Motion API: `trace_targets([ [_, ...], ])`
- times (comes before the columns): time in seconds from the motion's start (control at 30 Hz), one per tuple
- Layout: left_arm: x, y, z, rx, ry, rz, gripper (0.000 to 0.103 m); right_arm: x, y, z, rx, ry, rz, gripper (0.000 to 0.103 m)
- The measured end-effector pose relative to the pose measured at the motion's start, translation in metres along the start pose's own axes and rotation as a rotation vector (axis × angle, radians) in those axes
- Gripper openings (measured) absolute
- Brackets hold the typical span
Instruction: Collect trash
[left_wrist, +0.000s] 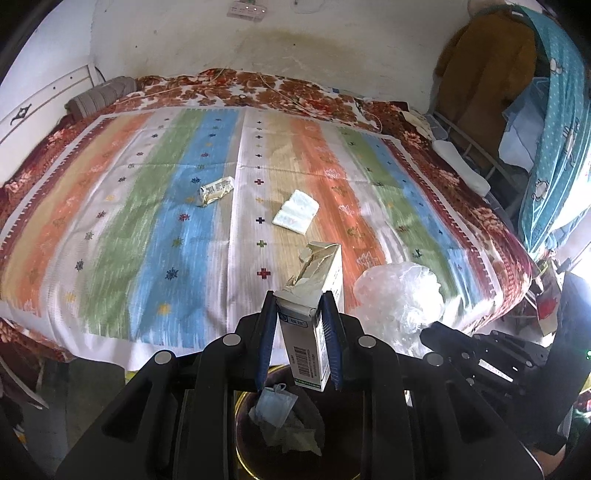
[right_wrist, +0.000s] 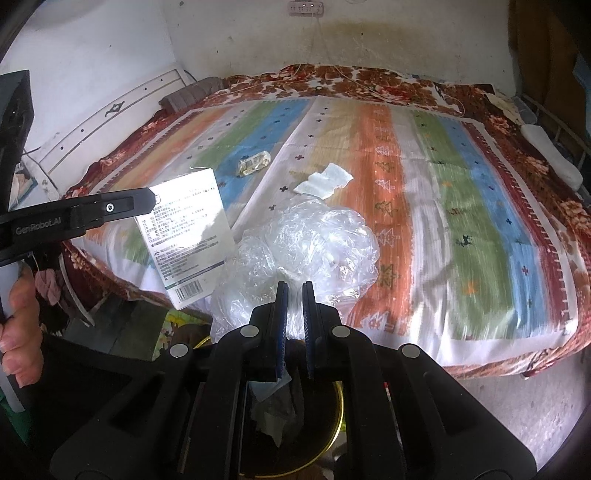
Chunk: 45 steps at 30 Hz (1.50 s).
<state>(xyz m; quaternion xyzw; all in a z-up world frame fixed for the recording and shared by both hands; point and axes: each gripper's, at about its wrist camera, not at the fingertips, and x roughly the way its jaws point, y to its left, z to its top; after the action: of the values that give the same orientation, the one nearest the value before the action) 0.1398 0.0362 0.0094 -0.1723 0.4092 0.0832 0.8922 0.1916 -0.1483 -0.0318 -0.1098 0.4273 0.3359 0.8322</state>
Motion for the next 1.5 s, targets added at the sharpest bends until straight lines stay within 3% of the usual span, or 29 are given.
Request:
trace_targets([
  [0.33, -0.011, -0.001, -0.025, 0.005, 0.004, -0.005, 0.024, -0.004, 0.01, -0.026, -0.006, 0.03, -0.001, 0.007],
  [0.7, -0.013, -0.011, -0.052, 0.041, 0.024, 0.045, 0.024, -0.001, 0.023, -0.058, -0.02, 0.095, -0.015, 0.007],
  [1.07, -0.001, -0.016, -0.082, 0.061, 0.088, 0.151, 0.024, 0.014, 0.032, -0.087, -0.034, 0.188, -0.046, 0.007],
  [1.5, 0.025, -0.018, -0.097, 0.042, 0.187, 0.194, 0.024, 0.041, 0.035, -0.107, 0.001, 0.306, -0.054, 0.007],
])
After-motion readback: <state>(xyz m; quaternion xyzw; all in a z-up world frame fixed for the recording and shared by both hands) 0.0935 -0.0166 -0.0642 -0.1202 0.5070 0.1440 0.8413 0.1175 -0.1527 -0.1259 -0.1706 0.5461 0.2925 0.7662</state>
